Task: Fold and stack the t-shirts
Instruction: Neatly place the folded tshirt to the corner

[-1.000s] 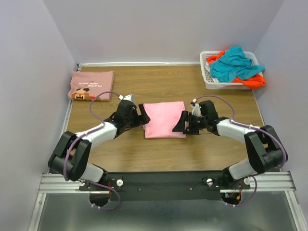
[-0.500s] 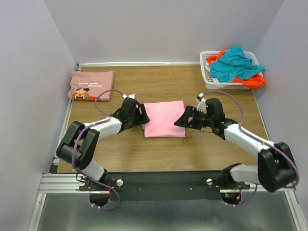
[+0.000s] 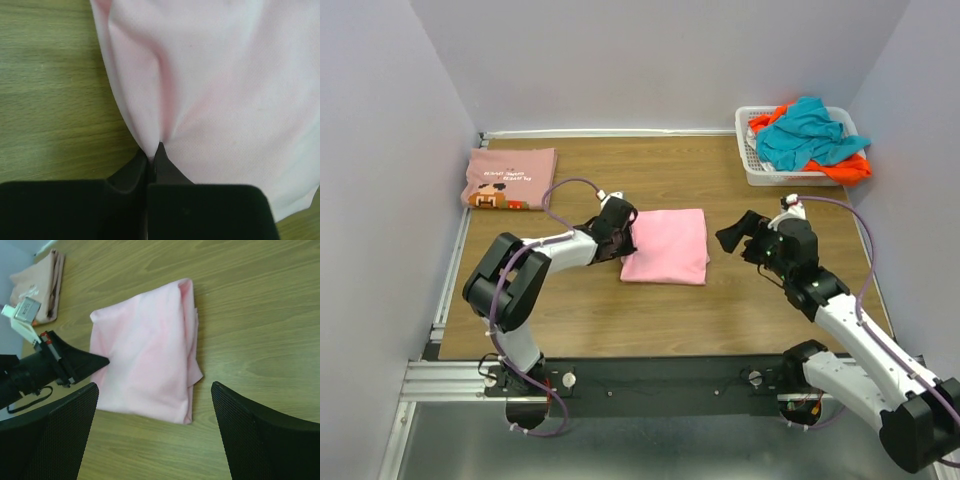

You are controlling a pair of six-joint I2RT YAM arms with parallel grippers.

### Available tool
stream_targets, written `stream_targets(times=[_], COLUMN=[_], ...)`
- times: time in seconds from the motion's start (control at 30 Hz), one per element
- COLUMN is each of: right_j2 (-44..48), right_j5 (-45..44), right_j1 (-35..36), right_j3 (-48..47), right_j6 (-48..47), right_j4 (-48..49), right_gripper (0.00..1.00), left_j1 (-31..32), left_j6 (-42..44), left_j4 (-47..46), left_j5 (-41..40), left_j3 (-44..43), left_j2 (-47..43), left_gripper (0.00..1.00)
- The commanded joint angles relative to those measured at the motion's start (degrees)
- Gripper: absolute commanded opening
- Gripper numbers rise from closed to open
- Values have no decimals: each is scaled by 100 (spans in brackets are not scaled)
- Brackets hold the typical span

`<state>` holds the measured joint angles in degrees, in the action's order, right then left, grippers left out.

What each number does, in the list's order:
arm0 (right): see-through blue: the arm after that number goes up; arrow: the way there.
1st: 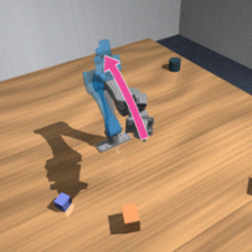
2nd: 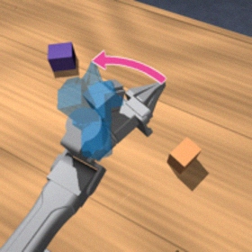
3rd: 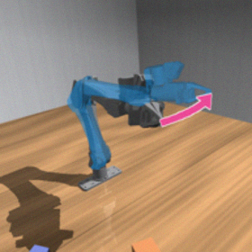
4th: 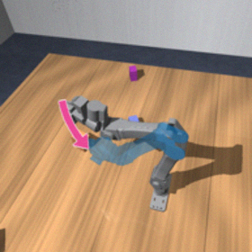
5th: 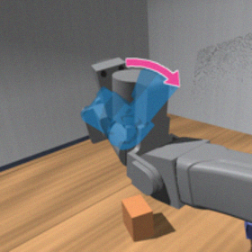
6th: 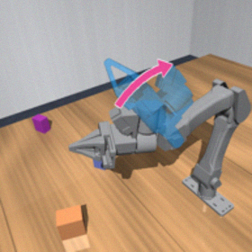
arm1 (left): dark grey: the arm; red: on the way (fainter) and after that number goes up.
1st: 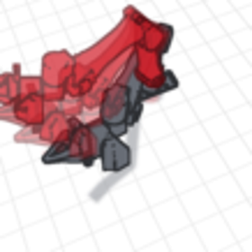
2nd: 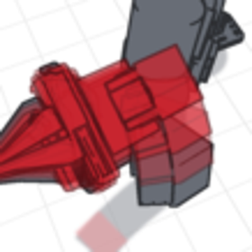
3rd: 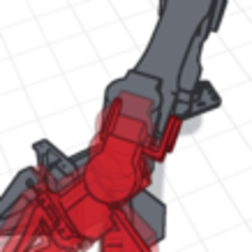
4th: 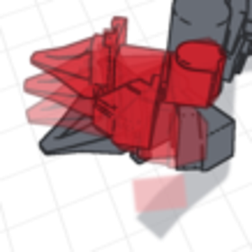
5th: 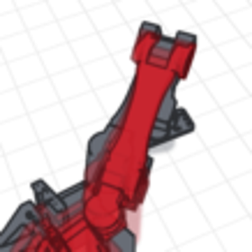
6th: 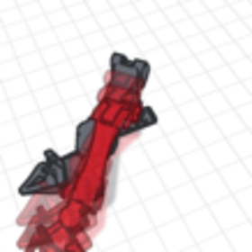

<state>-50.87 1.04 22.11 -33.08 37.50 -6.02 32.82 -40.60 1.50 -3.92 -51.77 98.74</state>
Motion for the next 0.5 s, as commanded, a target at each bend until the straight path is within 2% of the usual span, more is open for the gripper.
stream_targets(times=[0.0, 0.07, 0.2, 0.3, 0.47], right_j2=[314, 411, 631, 798, 956], right_j5=[-1193, -1429, -1703, -1905, -2064], right_j1=[4, 13, 4, 4, -5], right_j3=[179, 197, 311, 346, 399], right_j6=[-5, -75, -155, -251, -365], right_j4=[-400, -426, -470, -488, -505], right_gripper=[100, 100, 100, 100, 100], left_j1=[102, 102, 85, -38, -407], left_j6=[17, 105, 429, 939, 1896], left_j4=[807, 1096, 1476, 1555, 1169], left_j5=[-801, -1091, -2398, -3024, -3430], left_j3=[-359, -657, -1194, -1599, -2099], left_j2=[286, 269, 234, 260, 365], left_gripper=[0, 0, 0, 0, 0])
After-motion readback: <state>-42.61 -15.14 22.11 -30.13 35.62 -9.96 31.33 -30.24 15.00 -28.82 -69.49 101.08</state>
